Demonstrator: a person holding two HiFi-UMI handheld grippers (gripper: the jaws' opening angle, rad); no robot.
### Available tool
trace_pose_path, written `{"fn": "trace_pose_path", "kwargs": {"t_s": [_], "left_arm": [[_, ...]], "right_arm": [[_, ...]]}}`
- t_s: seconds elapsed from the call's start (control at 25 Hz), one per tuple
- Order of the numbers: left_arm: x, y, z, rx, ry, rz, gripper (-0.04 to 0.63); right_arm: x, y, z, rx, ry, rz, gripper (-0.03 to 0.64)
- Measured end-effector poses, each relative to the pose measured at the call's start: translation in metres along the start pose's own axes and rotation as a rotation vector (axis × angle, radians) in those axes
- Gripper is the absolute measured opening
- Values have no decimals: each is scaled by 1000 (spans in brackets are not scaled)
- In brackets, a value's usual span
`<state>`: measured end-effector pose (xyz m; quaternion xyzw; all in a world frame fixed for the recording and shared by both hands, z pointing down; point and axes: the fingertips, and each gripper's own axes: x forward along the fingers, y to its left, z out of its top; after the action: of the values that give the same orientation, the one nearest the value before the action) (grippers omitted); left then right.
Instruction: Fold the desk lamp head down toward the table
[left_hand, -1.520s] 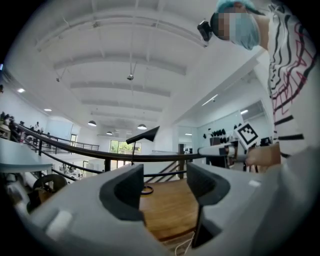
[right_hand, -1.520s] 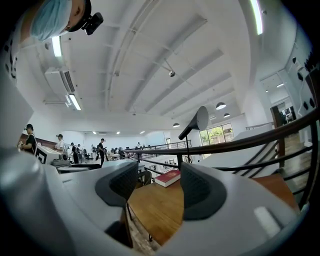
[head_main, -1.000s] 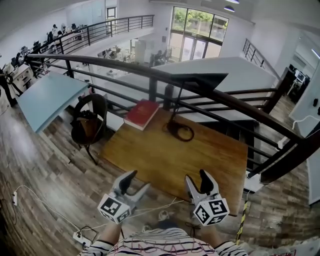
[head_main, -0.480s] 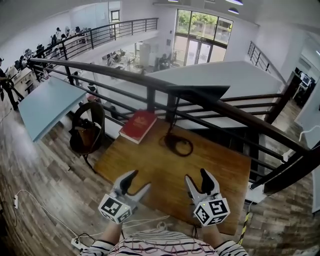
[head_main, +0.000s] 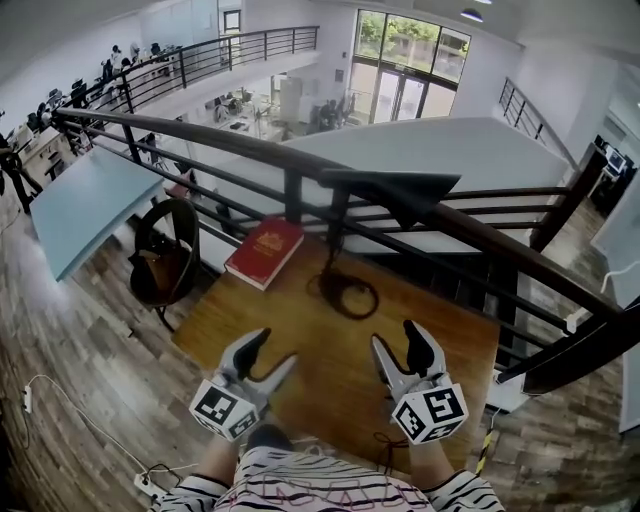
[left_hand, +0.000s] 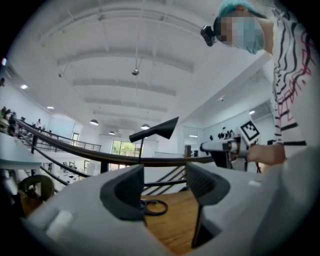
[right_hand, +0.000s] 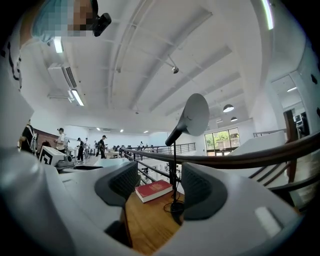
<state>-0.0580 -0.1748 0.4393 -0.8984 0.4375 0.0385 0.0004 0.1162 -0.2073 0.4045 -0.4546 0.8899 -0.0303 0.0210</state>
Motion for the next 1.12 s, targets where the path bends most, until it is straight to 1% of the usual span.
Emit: {"fn": "trace_pose_path", "kwargs": {"t_s": [0.16, 0.32, 0.64, 0.92, 1.04, 1.12], "left_arm": [[18, 21, 9, 8, -15, -20, 259], [36, 44, 20, -1, -25, -68, 259], [65, 85, 38, -11, -45, -175, 261], [80, 107, 49, -29, -78, -262, 261], [85, 117, 51, -32, -88, -290, 261], [88, 123, 52, -32, -92, -304, 261]], "right_arm": [[20, -13, 19, -22, -37, -24, 261], [41, -22, 46, -65, -70, -77, 261], [69, -38, 130, -231, -180, -186, 253], [89, -49, 184, -355, -190, -283, 250], [103, -58, 201, -380, -195, -318, 244], [112, -67, 209, -376, -189, -343, 241]]}}
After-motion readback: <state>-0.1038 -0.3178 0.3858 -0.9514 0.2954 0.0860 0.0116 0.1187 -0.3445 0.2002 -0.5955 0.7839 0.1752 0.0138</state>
